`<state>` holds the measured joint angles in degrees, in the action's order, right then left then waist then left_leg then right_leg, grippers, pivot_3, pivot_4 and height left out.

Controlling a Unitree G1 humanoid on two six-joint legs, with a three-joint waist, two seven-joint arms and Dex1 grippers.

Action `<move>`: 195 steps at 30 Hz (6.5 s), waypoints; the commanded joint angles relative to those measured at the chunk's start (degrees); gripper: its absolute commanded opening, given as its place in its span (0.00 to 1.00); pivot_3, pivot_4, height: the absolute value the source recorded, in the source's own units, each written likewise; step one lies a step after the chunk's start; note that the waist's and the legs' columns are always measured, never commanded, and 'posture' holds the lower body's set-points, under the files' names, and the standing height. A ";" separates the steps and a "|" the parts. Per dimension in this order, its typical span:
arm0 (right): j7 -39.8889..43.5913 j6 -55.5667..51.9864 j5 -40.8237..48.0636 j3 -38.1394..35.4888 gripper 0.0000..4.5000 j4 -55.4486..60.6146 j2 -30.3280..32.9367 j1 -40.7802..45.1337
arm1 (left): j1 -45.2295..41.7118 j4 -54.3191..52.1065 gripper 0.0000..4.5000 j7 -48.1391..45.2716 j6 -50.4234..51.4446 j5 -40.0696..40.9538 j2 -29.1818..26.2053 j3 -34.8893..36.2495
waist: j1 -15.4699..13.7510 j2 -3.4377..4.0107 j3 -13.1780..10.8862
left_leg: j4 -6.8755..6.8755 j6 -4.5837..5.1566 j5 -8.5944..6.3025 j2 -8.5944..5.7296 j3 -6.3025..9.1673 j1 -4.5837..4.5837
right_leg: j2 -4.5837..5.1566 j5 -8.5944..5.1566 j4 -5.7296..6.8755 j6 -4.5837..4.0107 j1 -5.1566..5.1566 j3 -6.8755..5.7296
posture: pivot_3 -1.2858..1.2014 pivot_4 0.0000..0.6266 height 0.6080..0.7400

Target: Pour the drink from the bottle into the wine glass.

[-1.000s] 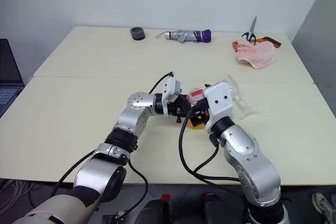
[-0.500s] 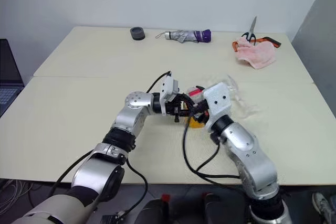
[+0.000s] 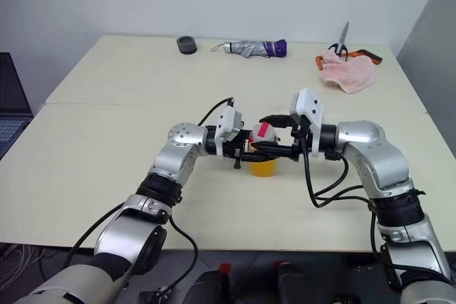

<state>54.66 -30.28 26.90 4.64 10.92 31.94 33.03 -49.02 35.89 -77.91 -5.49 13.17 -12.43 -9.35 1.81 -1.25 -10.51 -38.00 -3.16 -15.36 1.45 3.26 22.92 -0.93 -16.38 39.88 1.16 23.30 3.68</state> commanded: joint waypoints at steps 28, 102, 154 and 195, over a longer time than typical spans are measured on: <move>-27.61 -0.37 -10.41 -3.47 0.88 23.29 -5.08 -13.69 | -1.42 -0.33 0.39 -0.04 -0.92 0.61 0.78 0.75 | 0.05 0.00 0.00 | -0.06 -0.02 0.01 -0.05 -0.02 -0.04 | -0.08 0.00 0.04 0.02 -0.01 0.03 | 0.52 0.24 1.00; -28.10 -3.83 -4.92 0.66 0.88 27.09 -3.44 -10.91 | -2.37 1.12 0.38 -0.72 -1.88 0.37 0.53 1.28 | 0.07 0.00 0.00 | -0.07 -0.02 0.01 -0.05 -0.02 -0.05 | -0.09 0.00 0.05 0.02 -0.01 0.03 | 0.52 0.24 1.00; -26.26 -3.94 -5.78 -3.09 0.88 27.28 -2.56 -13.88 | -2.25 1.24 0.38 -0.81 -2.25 0.18 0.52 1.16 | 0.06 0.00 0.00 | -0.07 -0.01 0.01 -0.05 -0.02 -0.05 | -0.09 0.00 0.06 0.02 -0.01 0.04 | 0.52 0.24 1.00; -25.12 -5.03 -3.28 -4.05 0.88 28.85 -2.26 -14.82 | -2.12 1.18 0.38 -0.74 -2.17 0.17 0.59 1.11 | 0.06 0.00 0.00 | -0.06 -0.02 0.01 -0.05 -0.02 -0.05 | -0.09 0.00 0.06 0.02 -0.01 0.04 | 0.52 0.24 1.00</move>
<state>29.16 -35.60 22.23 1.74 37.00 29.35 18.06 -49.56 38.03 -78.31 -6.70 12.94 -12.08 -8.56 1.87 -1.25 -10.51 -38.06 -3.17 -15.35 1.39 3.24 22.87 -1.02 -16.37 39.94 1.17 23.30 3.72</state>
